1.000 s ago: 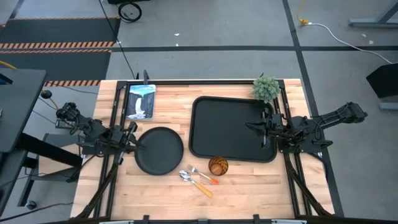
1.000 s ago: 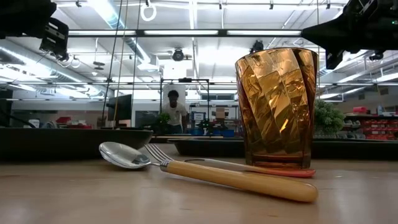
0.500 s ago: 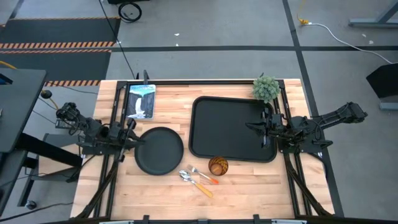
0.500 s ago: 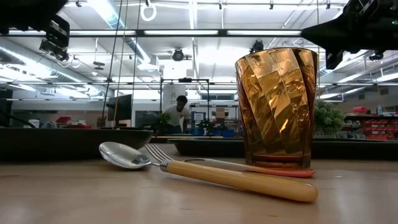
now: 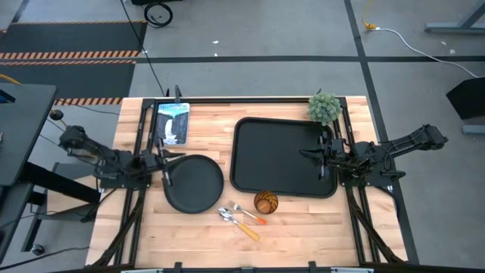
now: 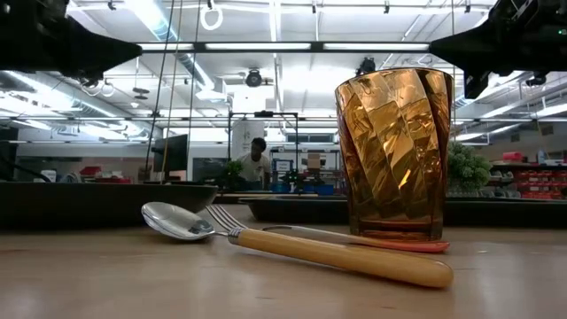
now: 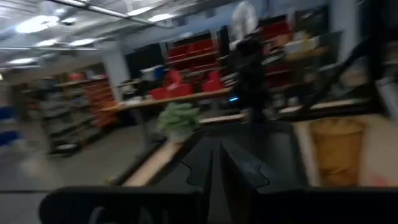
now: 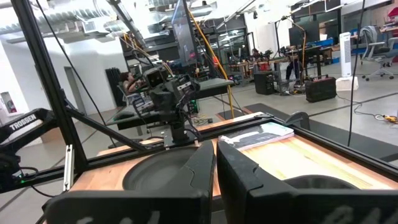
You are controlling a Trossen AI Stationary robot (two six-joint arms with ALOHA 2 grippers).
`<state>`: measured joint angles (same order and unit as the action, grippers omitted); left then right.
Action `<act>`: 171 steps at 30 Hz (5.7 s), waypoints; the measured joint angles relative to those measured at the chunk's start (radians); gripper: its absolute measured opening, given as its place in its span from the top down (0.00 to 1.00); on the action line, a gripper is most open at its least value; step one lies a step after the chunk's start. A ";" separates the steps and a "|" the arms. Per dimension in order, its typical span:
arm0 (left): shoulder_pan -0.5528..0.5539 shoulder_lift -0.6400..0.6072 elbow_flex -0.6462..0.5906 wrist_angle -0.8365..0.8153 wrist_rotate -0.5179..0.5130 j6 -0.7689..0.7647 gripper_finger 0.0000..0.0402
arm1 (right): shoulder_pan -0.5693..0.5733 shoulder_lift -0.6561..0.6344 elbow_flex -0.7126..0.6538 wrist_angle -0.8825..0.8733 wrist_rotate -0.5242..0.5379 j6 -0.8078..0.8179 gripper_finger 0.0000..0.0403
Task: Pick and place plate/cup/fork/spoon on tray
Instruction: Put the brown cup on the black serving tray
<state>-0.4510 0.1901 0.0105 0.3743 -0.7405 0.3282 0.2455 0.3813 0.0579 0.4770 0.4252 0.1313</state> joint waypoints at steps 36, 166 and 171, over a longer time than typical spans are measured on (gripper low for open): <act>0.383 0.905 0.286 0.326 0.447 -0.534 0.90 | 0.000 0.000 0.000 0.000 0.000 0.000 0.93; 0.723 2.289 2.269 -0.746 0.870 -0.257 0.95 | 0.000 0.020 0.000 0.024 -0.003 0.000 0.93; 0.752 2.331 2.313 -0.758 0.861 -0.232 0.95 | 0.000 0.020 0.000 0.022 -0.002 0.000 0.93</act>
<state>0.3014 2.5209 2.3234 -0.3837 0.1204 0.0961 0.2455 0.4011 0.0578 0.4995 0.4236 0.1310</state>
